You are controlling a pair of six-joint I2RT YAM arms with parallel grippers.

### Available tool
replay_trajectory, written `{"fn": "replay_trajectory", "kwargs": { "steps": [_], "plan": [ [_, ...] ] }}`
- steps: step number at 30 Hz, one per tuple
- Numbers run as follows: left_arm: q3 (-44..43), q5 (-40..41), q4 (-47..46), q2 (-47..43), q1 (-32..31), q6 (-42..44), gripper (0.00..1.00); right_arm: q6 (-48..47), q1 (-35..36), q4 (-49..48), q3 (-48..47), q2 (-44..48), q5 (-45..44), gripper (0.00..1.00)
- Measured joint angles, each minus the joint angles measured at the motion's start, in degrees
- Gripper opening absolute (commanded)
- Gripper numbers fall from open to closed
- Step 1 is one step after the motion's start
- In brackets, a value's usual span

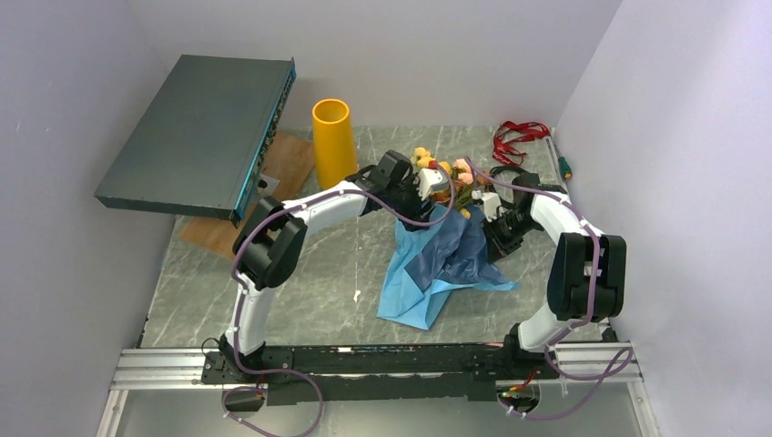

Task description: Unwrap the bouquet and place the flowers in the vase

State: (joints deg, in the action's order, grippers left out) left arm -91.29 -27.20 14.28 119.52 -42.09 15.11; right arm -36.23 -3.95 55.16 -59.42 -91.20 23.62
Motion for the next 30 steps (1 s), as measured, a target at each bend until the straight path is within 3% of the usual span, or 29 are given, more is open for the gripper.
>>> {"fn": "replay_trajectory", "kwargs": {
  "steps": [7,19,25,30],
  "plan": [
    [-6.78,-5.22,0.13,0.57,-1.2,-6.84,0.77,0.44,0.0,0.07,-0.44,0.0,1.53,0.0],
    [-17.38,-10.91,0.02,11.47,-1.73,-18.01,0.77,0.85,-0.15,0.07,-0.66,0.02,2.58,0.0],
    [-17.86,-10.88,1.29,13.22,-2.84,-19.26,0.7,0.92,-0.15,0.0,-0.66,0.02,2.67,0.0],
    [-18.34,-11.02,1.29,13.22,-4.59,-19.28,0.55,1.7,-0.15,-0.26,-0.66,0.02,3.15,0.0]
  ]
}}
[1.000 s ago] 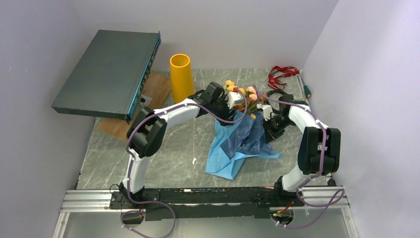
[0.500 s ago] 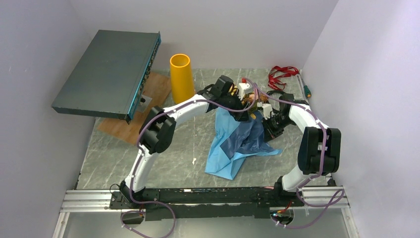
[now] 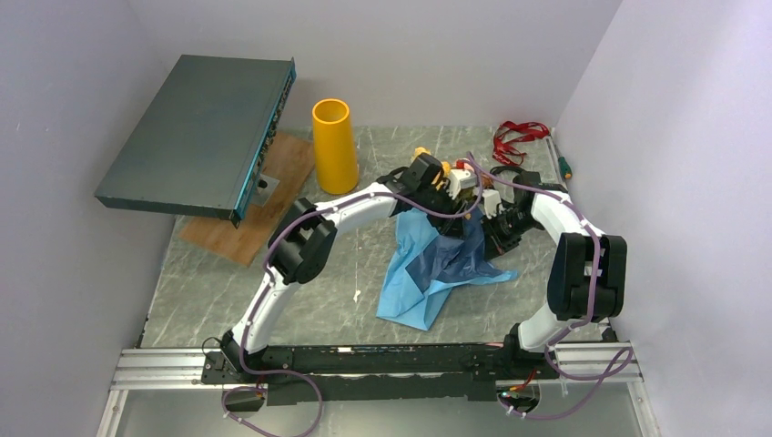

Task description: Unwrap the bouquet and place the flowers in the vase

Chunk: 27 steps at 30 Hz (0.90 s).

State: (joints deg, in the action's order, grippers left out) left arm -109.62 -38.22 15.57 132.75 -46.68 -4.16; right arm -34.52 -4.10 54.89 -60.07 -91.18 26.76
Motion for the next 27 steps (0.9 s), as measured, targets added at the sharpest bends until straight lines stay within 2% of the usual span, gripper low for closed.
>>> {"fn": "replay_trajectory", "kwargs": {
  "steps": [1,4,7,14,21,27],
  "plan": [
    [0.0,-0.15,0.0,0.0,-0.28,-0.02,0.5,0.09,0.0,-0.07,0.0,0.0,0.2,0.0],
    [0.0,-0.85,-0.09,0.0,-0.63,-0.57,0.22,0.44,0.0,-0.17,0.0,0.0,0.59,0.0],
    [-0.04,-0.92,0.0,0.0,-0.52,-1.09,0.02,0.55,0.0,-0.2,0.0,0.0,0.61,0.0],
    [-0.02,3.74,5.6,-3.74,1.44,3.21,0.0,0.55,-0.22,-0.55,0.0,0.0,0.59,0.0],
    [6.03,14.38,12.7,-19.74,4.37,12.61,0.0,0.94,-0.33,-1.42,0.02,0.0,0.59,0.0],
    [8.98,23.1,18.47,-26.95,4.79,18.69,0.0,1.11,-0.33,-2.51,0.02,-0.02,0.31,0.0]
  ]
}}
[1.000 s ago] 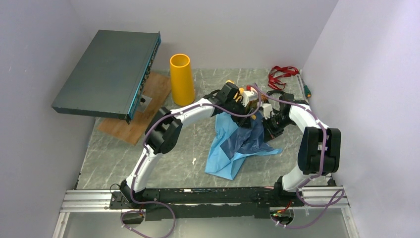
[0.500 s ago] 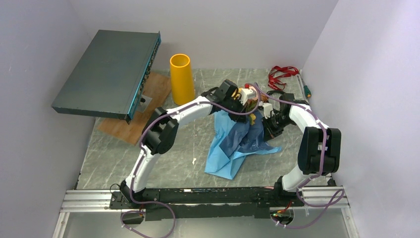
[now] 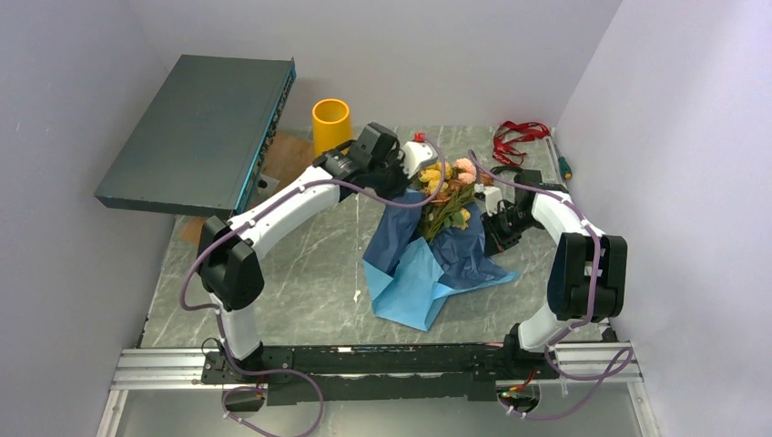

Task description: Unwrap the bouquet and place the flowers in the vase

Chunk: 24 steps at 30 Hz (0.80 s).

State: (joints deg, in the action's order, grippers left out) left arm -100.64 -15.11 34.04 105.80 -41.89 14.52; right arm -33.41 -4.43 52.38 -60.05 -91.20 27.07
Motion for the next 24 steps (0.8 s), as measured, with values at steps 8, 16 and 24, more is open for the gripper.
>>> {"fn": "replay_trajectory", "kwargs": {
  "steps": [8,16,24],
  "plan": [
    [13.42,16.65,4.83,-3.98,2.27,9.22,0.0,-0.52,0.0,-0.63,0.7,-0.31,-2.36,0.0],
    [23.69,33.4,1.11,-4.57,3.5,16.41,0.0,-4.37,-0.83,-0.59,1.66,-0.66,-6.25,0.0],
    [27.3,40.79,-5.57,-3.13,6.36,22.12,0.0,-8.17,-2.16,-1.57,2.01,-2.01,-10.58,0.0]
  ]
}}
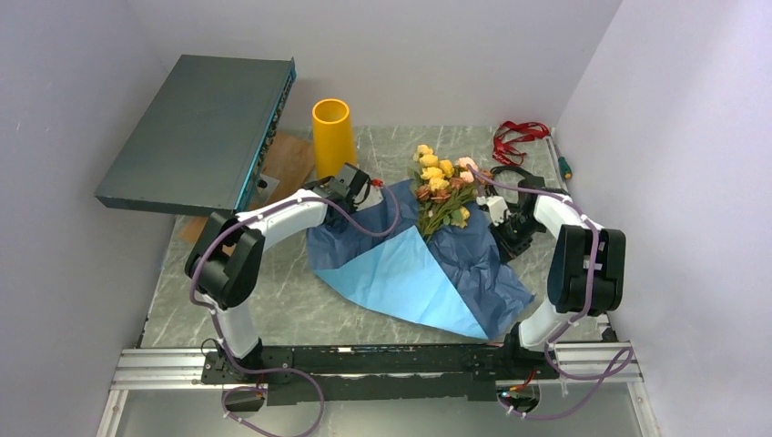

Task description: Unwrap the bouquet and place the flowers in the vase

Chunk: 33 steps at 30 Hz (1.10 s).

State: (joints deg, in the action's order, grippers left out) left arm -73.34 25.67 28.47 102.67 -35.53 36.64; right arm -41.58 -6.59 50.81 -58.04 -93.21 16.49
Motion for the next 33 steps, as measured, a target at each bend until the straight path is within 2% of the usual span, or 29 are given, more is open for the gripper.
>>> {"fn": "replay_trajectory", "kwargs": {
  "steps": [10,12,14,16,19,21,24,28,33],
  "plan": [
    [5.55,1.29,-3.61,5.03,4.59,3.23,0.0,-1.97,-1.49,-0.61,0.2,-2.21,-2.01,0.01],
    [5.49,1.31,-4.57,6.45,4.7,3.26,0.0,-1.95,-1.46,-0.61,0.2,-2.86,-1.92,0.08],
    [5.01,1.29,-4.74,7.74,4.83,3.21,0.1,-1.84,-1.49,-0.46,0.13,-3.78,-1.88,0.19],
    [3.89,1.14,-4.13,8.68,4.98,3.02,0.3,-1.88,-1.53,-0.07,-0.04,-4.35,-1.88,0.37],
    [1.33,-0.26,-1.84,8.81,5.11,2.23,0.54,-1.55,-1.57,1.6,-1.31,-4.2,-1.18,0.55],
    [-0.94,-2.01,-0.2,8.79,5.4,1.36,0.65,-1.2,-1.64,3.04,-3.17,-3.85,-0.63,0.66],
    [-3.74,-5.62,3.26,7.65,5.57,-0.35,0.76,-0.46,-1.7,5.16,-6.73,-2.56,0.59,0.74],
    [-9.18,-12.72,9.7,4.37,5.51,-3.04,0.81,0.07,-1.73,7.45,-11.69,-0.42,2.75,0.74],
    [-18.71,-23.02,14.38,1.9,5.33,-6.23,0.81,1.36,-1.6,10.29,-17.09,0.44,8.33,0.59]
  ]
}}
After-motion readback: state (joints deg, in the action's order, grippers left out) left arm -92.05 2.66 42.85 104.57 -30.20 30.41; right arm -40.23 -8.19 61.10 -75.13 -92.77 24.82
